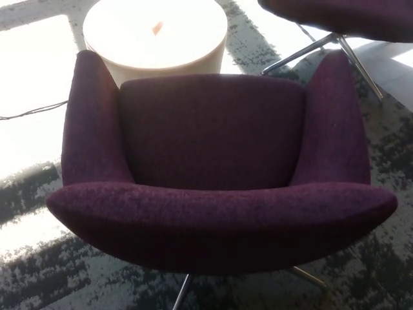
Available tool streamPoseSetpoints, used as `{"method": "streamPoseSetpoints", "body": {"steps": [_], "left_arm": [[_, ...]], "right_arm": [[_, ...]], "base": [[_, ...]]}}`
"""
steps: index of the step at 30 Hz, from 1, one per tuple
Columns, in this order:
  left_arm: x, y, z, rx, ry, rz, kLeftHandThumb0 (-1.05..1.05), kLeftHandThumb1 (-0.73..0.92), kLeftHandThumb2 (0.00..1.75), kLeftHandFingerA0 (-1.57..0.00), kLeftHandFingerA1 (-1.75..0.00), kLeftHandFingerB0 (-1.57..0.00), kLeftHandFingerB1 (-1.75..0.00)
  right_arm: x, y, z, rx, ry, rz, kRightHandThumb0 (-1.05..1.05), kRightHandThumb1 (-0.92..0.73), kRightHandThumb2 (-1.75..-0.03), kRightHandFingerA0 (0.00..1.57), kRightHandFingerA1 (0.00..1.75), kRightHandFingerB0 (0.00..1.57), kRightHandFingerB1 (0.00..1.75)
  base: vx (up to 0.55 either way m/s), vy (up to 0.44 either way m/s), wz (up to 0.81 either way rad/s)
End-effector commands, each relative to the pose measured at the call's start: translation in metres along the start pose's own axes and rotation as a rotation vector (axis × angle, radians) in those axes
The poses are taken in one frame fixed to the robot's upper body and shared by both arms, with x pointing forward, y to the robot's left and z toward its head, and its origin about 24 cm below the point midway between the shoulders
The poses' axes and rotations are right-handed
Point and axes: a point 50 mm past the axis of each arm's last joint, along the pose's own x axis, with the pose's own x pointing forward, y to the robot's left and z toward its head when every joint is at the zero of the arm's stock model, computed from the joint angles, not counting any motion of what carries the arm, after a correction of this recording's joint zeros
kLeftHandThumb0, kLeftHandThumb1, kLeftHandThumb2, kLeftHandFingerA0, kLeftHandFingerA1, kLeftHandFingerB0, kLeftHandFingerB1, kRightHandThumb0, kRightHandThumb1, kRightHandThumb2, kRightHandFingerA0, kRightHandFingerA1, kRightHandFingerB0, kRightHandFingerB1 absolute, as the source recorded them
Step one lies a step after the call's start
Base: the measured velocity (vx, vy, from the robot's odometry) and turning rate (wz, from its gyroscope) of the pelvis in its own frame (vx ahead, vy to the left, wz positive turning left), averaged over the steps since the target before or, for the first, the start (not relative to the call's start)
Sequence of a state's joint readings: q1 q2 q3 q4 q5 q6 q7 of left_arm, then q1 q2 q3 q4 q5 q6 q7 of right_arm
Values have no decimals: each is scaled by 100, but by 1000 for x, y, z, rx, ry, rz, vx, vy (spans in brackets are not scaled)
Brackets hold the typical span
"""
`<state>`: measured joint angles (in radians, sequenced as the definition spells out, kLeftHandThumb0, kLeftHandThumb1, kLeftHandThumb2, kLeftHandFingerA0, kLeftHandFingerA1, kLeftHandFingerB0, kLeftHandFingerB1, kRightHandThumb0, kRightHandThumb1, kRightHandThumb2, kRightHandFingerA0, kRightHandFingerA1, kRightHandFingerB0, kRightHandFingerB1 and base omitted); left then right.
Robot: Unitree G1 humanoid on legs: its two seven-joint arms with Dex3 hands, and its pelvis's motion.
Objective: The robot stands in front of a sofa and uses its left hand to push the left side of the sofa
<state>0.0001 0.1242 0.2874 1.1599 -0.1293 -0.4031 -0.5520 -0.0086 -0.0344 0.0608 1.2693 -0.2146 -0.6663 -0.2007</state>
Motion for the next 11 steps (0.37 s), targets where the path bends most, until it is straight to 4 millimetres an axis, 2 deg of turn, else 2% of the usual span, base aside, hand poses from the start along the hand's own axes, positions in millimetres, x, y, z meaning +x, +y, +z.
{"method": "streamPoseSetpoints", "body": {"steps": [1,4,5,8,9,11], "left_arm": [[-6,2,-8,-2,13,16,-93,87,121,0,-17,0,-15],[-6,4,-9,10,34,24,-93,89,122,0,-17,0,-14],[-6,5,-8,22,40,24,-93,88,122,0,-18,0,-15],[-6,5,-8,24,41,24,-93,88,122,0,-18,0,-15],[-9,6,-13,10,58,39,-93,87,120,-2,-20,-2,-16],[-10,6,-14,9,61,41,-93,87,120,-2,-20,-2,-16]], "right_arm": [[-3,-2,-5,-25,18,-15,-66,-85,-66,56,43,52,40],[-4,-1,-6,3,26,-18,-65,-84,-65,54,42,50,40],[-4,0,-6,3,31,-19,-68,-67,-96,47,54,45,52],[-4,0,-7,3,32,-20,-68,-67,-96,47,54,45,52],[-6,2,-9,11,37,-15,-64,-82,-65,56,44,51,40],[-7,2,-9,12,38,-15,-64,-82,-65,56,44,51,40]], "base": [[0,0,0],[0,0,0],[0,0,0],[0,0,0],[0,0,0],[0,0,0]]}}
